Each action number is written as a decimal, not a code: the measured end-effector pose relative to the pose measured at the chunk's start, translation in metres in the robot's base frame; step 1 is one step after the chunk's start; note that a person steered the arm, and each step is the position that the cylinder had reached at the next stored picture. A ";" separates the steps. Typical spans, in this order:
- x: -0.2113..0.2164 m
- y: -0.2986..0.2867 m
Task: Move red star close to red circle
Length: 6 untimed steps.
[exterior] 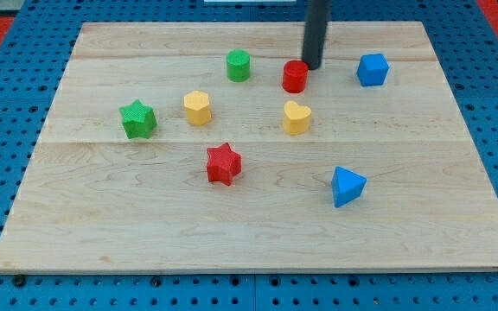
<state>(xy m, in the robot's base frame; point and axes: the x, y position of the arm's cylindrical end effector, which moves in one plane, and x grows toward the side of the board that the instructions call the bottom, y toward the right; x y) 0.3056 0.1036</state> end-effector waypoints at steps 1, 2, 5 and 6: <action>0.049 -0.012; 0.021 -0.102; 0.150 -0.131; 0.181 -0.095</action>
<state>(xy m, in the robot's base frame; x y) 0.4868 0.0086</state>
